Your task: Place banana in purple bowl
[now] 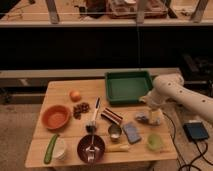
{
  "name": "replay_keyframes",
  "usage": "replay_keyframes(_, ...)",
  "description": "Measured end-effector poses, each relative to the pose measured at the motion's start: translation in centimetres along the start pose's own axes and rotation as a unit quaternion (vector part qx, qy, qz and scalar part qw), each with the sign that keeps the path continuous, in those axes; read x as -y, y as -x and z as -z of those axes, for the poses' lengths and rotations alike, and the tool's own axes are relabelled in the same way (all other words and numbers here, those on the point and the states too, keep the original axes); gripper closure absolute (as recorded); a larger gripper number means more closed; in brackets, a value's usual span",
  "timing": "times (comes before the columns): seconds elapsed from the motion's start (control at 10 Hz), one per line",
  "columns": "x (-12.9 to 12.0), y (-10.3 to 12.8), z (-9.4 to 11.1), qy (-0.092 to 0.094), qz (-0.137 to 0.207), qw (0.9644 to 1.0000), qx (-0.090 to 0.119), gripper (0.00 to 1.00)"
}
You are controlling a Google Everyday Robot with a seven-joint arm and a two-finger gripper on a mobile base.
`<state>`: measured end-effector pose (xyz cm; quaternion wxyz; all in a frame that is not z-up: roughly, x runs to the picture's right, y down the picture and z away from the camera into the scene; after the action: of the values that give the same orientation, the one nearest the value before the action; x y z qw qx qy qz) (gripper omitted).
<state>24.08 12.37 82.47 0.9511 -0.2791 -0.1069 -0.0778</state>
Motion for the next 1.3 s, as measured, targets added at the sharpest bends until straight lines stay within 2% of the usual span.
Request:
replay_keyframes(0.2, -1.7, 1.1, 0.1, -0.008, -0.003, 1.0, -0.003, 0.2)
replay_keyframes(0.3, -3.5, 1.8, 0.1, -0.011, -0.001, 0.9999, -0.003, 0.2)
replay_keyframes(0.6, -10.9, 4.6, 0.8, -0.019, 0.016, 0.9997, 0.002, 0.2)
replay_keyframes(0.8, -14.3, 5.9, 1.4, -0.024, 0.022, 0.9994, 0.007, 0.2)
replay_keyframes(1.2, -14.7, 6.3, 1.4, -0.022, 0.023, 0.9994, 0.011, 0.2)
replay_keyframes(1.3, -14.6, 6.5, 0.9, -0.01, 0.014, 0.9997, 0.017, 0.2)
